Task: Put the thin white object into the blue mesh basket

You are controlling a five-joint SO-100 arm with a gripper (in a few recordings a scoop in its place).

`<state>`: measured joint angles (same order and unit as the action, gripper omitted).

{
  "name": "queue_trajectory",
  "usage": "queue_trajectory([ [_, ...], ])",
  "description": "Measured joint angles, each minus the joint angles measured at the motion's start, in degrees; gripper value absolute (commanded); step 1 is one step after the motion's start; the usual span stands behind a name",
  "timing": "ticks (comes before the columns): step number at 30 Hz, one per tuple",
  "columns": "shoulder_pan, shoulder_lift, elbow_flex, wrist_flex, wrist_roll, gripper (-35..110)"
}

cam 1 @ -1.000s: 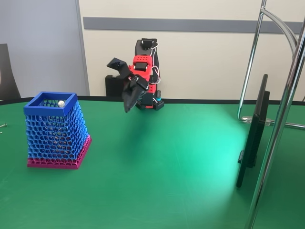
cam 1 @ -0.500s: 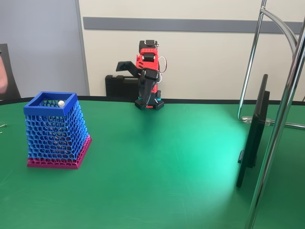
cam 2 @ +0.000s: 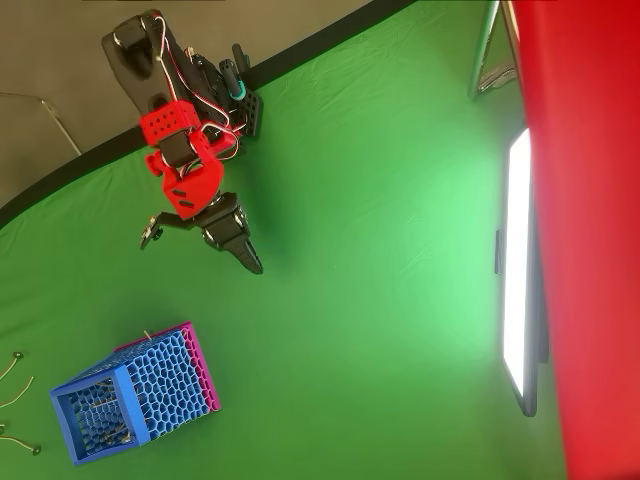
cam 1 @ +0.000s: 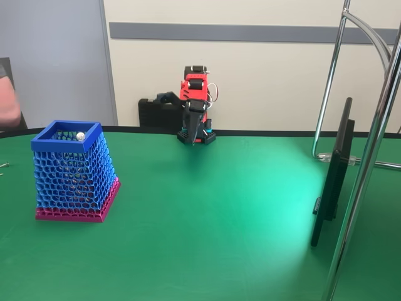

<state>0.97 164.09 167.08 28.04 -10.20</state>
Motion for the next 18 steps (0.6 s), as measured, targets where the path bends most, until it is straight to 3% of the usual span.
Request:
queue_trajectory([
  [5,1.14,9.58,8.61,1.41,1.41,0],
  [18,0.44,22.24,9.14,15.29,6.86,1],
])
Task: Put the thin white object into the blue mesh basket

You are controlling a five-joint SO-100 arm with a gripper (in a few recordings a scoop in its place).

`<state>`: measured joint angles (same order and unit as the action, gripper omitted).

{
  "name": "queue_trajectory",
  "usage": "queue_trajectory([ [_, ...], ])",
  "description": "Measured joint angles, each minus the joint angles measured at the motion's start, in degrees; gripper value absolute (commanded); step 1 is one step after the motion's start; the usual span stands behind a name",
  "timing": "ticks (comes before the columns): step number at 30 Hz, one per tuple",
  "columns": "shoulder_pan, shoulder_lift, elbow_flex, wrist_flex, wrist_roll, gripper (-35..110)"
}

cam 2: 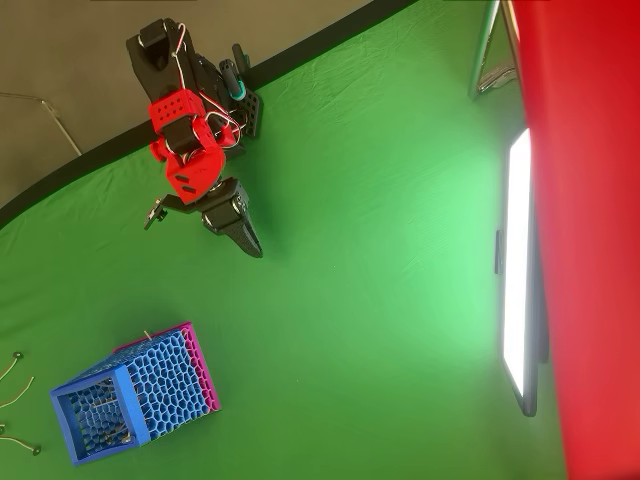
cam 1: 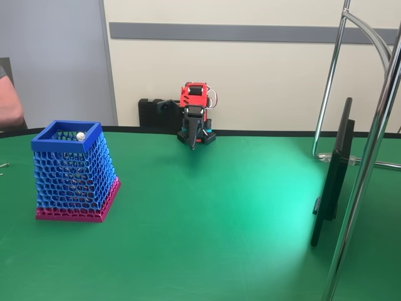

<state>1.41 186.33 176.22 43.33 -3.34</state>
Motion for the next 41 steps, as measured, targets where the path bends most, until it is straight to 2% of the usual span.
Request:
queue_trajectory([
  [6,-0.35,3.6,0.0,5.19,1.41,1],
  [41,-0.62,3.78,0.0,5.8,0.7,1],
])
